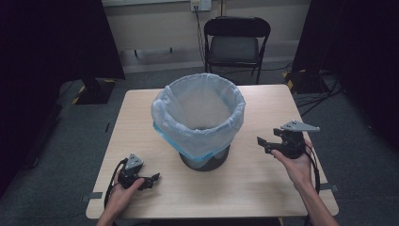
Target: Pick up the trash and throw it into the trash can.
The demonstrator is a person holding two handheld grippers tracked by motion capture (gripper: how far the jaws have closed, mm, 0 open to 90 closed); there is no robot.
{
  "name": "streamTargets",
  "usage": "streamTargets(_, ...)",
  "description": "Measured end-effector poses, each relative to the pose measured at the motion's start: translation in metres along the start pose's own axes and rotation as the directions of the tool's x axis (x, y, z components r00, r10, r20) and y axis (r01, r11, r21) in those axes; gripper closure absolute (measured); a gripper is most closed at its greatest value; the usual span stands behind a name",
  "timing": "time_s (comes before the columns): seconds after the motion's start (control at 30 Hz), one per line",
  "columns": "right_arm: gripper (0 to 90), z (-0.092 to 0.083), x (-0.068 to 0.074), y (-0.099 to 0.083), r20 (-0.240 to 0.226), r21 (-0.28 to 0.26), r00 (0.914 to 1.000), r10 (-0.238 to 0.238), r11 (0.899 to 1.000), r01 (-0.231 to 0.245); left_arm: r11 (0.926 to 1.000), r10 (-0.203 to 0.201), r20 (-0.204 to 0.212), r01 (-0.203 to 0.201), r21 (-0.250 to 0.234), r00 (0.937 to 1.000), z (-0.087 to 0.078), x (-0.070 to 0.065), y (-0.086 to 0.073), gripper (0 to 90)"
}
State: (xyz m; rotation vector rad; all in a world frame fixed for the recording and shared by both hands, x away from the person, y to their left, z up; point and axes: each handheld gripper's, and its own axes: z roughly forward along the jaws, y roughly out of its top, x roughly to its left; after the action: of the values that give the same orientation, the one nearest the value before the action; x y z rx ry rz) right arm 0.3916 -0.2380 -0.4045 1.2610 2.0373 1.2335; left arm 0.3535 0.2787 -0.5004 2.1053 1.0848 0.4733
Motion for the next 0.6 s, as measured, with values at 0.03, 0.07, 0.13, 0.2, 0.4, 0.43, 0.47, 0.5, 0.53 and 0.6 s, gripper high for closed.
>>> streamTargets(0.03,20.6,0.001,-0.001,-0.004,0.006,0.004,1.0,0.005,1.0,-0.005,1.0,0.0,0.0,0.0,0.0,1.0,0.0,0.0,0.0,12.2)
streamTargets(0.07,20.6,0.001,-0.001,-0.004,0.006,0.004,1.0,0.005,1.0,-0.005,1.0,0.0,0.0,0.0,0.0,1.0,0.0,0.0,0.0,12.2)
streamTargets(0.13,16.9,0.002,-0.003,-0.011,0.012,0.011,0.9996,0.025,1.0,-0.025,1.0,0.001,0.0,-0.001,0.001,1.0,0.0,0.0,0.0,12.2)
streamTargets(0.2,15.4,0.004,-0.003,-0.018,0.024,0.016,0.9993,0.03,0.999,-0.03,1.0,0.001,0.0,-0.001,0.001,1.0,0.0,0.0,0.0,12.2)
streamTargets(0.4,15.0,0.012,-0.006,-0.039,0.024,0.076,0.9996,0.015,0.997,-0.017,1.0,0.001,-0.001,-0.001,0.001,1.0,0.0,0.0,0.0,12.2)
streamTargets(0.43,15.0,0.014,-0.006,-0.043,0.033,0.086,0.9994,0.012,0.996,-0.015,1.0,0.001,0.0,-0.001,0.001,1.0,0.0,0.0,0.0,12.2)
streamTargets(0.47,15.0,0.018,-0.007,-0.05,0.044,0.107,0.999,0.01,0.994,-0.014,1.0,0.001,0.0,-0.001,0.001,1.0,0.0,0.0,0.0,12.2)
streamTargets(0.5,15.0,0.02,-0.007,-0.053,0.049,0.118,0.9988,0.011,0.993,-0.017,1.0,0.001,-0.001,-0.001,0.001,1.0,0.0,0.0,0.0,12.2)
streamTargets(0.53,15.0,0.02,-0.007,-0.053,0.049,0.118,0.9988,0.011,0.993,-0.017,1.0,0.001,-0.001,-0.001,0.001,1.0,0.0,0.0,0.0,12.2)
streamTargets(0.6,15.1,0.024,-0.007,-0.059,0.059,0.142,0.9982,0.001,0.99,-0.01,1.0,0.001,-0.001,-0.001,0.001,1.0,0.0,0.0,0.0,12.2)
